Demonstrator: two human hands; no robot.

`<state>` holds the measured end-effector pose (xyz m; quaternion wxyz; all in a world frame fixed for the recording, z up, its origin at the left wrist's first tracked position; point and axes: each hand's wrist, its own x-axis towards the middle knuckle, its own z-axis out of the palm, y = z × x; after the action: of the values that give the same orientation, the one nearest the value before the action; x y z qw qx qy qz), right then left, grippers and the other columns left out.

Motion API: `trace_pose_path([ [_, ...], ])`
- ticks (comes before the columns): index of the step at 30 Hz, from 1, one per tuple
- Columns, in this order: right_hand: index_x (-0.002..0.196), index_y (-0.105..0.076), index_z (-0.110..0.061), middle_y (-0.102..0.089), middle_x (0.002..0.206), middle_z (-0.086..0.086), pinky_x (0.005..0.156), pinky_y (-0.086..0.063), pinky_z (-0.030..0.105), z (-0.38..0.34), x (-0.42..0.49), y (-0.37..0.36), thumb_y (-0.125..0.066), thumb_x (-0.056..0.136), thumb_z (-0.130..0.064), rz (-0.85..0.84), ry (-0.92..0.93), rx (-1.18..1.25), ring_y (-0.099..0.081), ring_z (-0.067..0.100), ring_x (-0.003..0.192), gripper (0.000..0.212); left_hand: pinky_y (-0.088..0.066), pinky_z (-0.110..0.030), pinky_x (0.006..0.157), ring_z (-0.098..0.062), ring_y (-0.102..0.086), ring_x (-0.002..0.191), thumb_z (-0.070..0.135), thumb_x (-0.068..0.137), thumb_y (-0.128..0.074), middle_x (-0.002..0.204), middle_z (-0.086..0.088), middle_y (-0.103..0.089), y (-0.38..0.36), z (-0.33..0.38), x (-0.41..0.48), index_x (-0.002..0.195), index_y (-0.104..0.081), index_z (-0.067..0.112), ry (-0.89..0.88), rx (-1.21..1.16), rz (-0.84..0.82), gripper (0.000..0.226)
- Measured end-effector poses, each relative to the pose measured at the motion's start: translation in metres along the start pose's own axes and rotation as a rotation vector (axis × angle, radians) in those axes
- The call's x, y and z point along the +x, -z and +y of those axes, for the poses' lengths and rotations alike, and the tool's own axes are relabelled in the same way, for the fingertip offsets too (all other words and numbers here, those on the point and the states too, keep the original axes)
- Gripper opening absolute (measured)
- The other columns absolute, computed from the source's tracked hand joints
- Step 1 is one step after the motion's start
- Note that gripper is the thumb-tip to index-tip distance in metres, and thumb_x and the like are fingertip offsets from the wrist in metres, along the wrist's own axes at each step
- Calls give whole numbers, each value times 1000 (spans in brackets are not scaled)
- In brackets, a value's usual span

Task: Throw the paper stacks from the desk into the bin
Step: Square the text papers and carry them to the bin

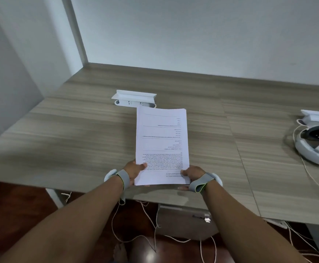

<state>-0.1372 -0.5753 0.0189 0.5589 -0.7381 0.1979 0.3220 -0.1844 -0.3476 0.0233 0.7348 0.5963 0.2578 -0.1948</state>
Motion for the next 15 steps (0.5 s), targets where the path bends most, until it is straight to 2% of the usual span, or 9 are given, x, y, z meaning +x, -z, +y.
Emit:
trace_pose_path([
  [3,140,-41,-5,-47,142,21,72,-57,40,4,-7,-18,-47,93,0,-49,-2,134,-55,38,123,48,-40,-62,103,-44,-53,124,10,97,-52,139,-19,-54,14,-8,-10,138,-47,2,-43,57,101,43],
  [5,140,-40,-5,-45,144,21,75,-57,42,3,-10,-34,-46,94,3,-67,5,168,-52,40,125,48,-40,-56,107,-40,-53,126,9,96,-53,141,-21,-53,27,-13,-19,138,-48,0,-65,66,160,44],
  [8,135,-47,-4,-48,141,18,92,-50,54,1,-17,-60,-46,95,6,-98,-36,165,-48,45,126,42,-40,-53,108,-39,-51,129,-1,95,-52,143,-20,-51,51,-23,-34,140,-45,0,-37,10,163,46],
  [9,134,-48,-4,-49,137,17,91,-51,55,0,-19,-68,-46,95,6,-100,-50,158,-47,45,126,40,-41,-54,106,-39,-50,129,-2,95,-51,143,-20,-50,58,-25,-40,140,-45,1,-10,-6,154,46],
  [13,123,-53,-1,-51,130,14,56,-59,47,-5,-33,-105,-52,93,4,-117,-40,20,-55,40,116,31,-42,-67,96,-45,-50,126,-1,96,-48,141,-19,-51,91,-33,-75,141,-43,9,80,-34,177,46],
  [14,124,-52,1,-51,128,14,44,-58,40,-6,-37,-117,-52,93,4,-128,-25,-18,-58,37,108,31,-41,-69,94,-47,-50,126,0,96,-48,141,-19,-51,101,-36,-84,141,-42,10,86,-65,189,46],
  [15,129,-50,1,-51,126,16,38,-56,33,-5,-40,-128,-51,93,4,-134,-6,-38,-60,34,102,36,-41,-70,94,-47,-50,125,0,96,-48,142,-18,-51,110,-40,-92,141,-42,11,82,-93,201,46],
])
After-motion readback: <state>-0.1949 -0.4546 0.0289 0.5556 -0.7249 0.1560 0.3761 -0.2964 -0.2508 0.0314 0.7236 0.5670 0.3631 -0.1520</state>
